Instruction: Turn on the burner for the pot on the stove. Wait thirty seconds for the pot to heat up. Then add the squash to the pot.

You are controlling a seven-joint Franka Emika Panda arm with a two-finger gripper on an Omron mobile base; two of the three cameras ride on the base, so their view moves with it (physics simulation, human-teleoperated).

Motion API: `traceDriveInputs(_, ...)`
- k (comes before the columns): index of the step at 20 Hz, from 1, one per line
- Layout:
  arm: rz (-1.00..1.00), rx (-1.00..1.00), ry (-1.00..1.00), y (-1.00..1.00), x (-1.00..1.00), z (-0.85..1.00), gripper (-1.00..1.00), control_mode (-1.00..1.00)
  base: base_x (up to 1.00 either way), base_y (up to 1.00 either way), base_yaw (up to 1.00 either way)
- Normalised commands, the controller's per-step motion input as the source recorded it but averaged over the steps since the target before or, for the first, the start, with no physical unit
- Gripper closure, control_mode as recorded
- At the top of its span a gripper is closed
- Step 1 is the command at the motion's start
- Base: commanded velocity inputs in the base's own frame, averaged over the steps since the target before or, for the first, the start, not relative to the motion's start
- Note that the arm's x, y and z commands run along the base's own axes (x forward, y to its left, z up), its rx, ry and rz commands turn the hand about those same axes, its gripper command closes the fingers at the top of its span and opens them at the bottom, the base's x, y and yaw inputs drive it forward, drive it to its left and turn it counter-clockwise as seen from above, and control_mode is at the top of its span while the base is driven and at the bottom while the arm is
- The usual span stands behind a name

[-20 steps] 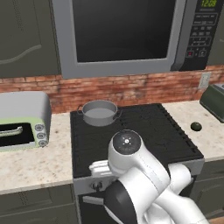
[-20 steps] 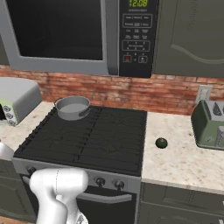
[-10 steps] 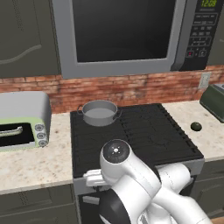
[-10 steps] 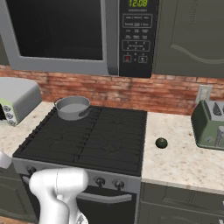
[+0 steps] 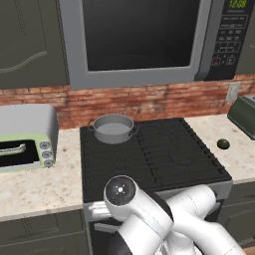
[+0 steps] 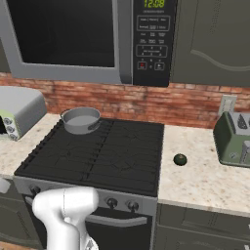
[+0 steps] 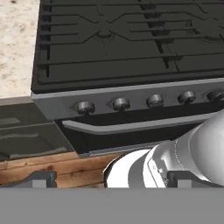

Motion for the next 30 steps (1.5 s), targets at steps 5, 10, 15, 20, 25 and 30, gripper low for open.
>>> traceDriveInputs(5, 0.00, 0.02, -0.17, -0.36, -0.02, -0.32, -1.00, -1.00, 0.00, 0.00, 0.00)
traceDriveInputs(10, 0.00, 0.10, 0.00, -0.58, 0.00, -0.40, -1.00, -1.00, 0.00, 0.00, 0.00)
traceDriveInputs(15, -0.01, 0.14, 0.19, -0.46, 0.00, -0.46, -1.00, -1.00, 0.00, 0.00, 0.00)
traceDriveInputs(20, -0.01, 0.04, 0.12, -0.10, 0.17, -0.38, -1.00, -1.00, 0.00, 0.00, 0.00)
traceDriveInputs(25, 0.00, 0.00, -0.01, 0.00, 0.31, -0.18, -1.00, -1.00, 0.00, 0.00, 0.00)
traceDriveInputs(30, 0.00, 0.00, 0.01, 0.00, 0.40, -0.09, -1.00, -1.00, 0.00, 0.00, 0.00)
